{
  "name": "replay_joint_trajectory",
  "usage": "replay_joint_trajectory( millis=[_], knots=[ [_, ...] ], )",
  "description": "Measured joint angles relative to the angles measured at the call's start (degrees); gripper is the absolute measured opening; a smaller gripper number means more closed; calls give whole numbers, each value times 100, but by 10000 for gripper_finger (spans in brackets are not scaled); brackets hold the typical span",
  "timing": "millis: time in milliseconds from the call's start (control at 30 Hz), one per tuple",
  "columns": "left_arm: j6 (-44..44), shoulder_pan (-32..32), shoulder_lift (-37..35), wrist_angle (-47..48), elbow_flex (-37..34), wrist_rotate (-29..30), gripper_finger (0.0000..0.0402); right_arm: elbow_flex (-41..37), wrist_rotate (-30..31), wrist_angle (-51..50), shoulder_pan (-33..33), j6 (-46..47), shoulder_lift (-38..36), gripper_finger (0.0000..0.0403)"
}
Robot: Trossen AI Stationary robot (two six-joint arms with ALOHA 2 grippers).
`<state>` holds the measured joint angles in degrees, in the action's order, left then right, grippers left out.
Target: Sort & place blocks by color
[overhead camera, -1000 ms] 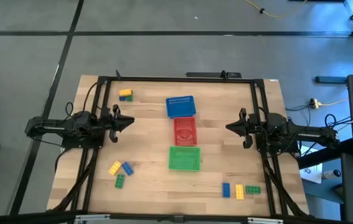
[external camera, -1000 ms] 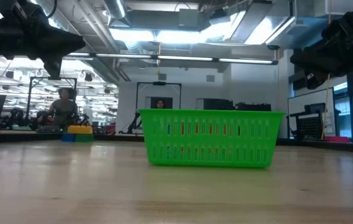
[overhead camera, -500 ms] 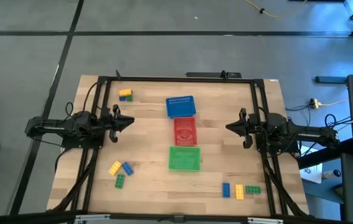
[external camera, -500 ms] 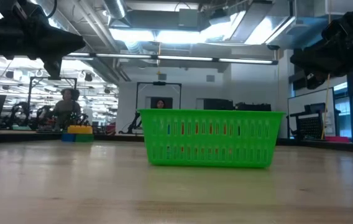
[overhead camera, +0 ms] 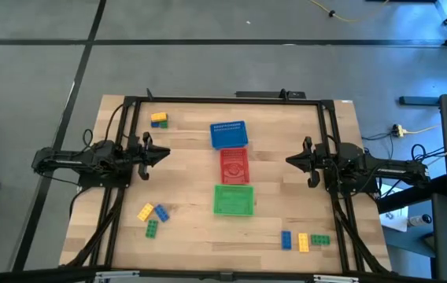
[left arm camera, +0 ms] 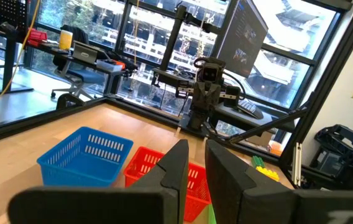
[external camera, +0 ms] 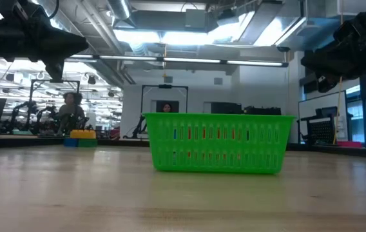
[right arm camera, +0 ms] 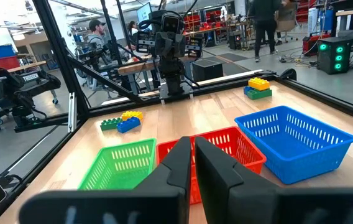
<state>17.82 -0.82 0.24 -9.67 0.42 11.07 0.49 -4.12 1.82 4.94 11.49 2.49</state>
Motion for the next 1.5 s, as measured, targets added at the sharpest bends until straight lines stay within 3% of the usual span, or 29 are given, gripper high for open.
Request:
replay_joint_trajectory(
  millis=[1233,1500],
  knots=[
    [-2,0,1,0,1,0,47,0,1,-1,0,0,-1,26],
    [0,0,1,-2,-1,280,47,0,2,-1,-1,1,0,26]
  ],
)
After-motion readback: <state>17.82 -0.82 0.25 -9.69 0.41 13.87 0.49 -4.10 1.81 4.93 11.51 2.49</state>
